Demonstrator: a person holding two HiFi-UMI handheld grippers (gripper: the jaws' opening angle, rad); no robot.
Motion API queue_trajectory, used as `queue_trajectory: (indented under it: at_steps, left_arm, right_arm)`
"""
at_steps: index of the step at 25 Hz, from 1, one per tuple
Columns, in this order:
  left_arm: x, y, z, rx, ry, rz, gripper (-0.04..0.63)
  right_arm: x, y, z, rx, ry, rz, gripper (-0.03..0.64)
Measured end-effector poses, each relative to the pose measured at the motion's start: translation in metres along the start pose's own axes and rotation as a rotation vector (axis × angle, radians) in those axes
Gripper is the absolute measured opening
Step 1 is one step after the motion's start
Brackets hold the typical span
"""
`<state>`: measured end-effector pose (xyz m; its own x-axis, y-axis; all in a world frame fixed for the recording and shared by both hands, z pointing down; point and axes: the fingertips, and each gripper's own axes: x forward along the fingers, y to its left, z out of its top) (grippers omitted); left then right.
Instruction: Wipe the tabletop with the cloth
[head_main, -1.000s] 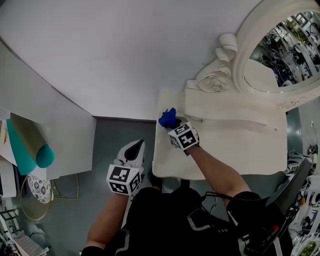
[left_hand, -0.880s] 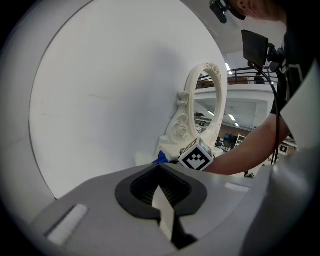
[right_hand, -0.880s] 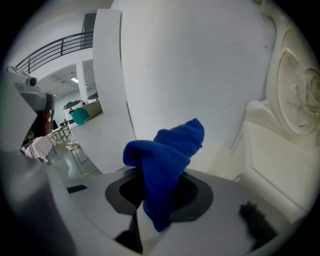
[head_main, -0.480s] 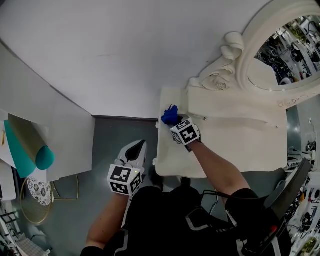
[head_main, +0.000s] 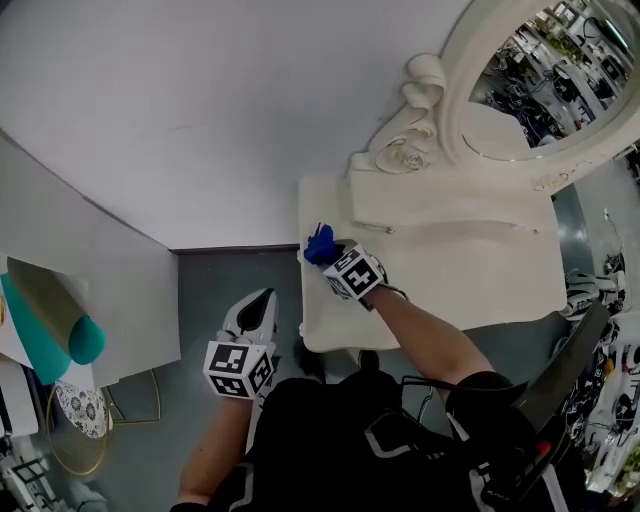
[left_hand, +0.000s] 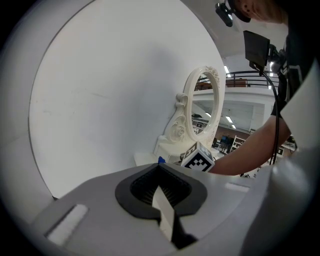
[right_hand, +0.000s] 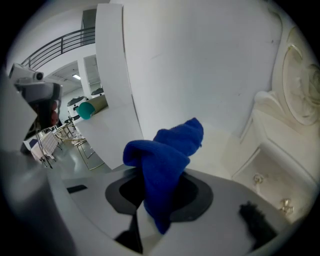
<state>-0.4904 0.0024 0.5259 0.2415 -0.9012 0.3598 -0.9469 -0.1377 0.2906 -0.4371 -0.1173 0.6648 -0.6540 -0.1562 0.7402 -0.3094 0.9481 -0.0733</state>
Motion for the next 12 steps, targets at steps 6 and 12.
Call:
queue_trajectory:
  at_steps: [6, 12]
  left_arm:
    - [-0.003, -0.005, 0.001, 0.005, -0.013, -0.039, 0.009]
    - [0.001, -0.018, 0.001, 0.010, -0.019, -0.103, 0.009]
  right_arm:
    - [-0.026, 0.061, -0.033, -0.010, 0.011, 0.079, 0.121]
    - [-0.057, 0.127, -0.074, 0.006, 0.034, 0.172, 0.121]
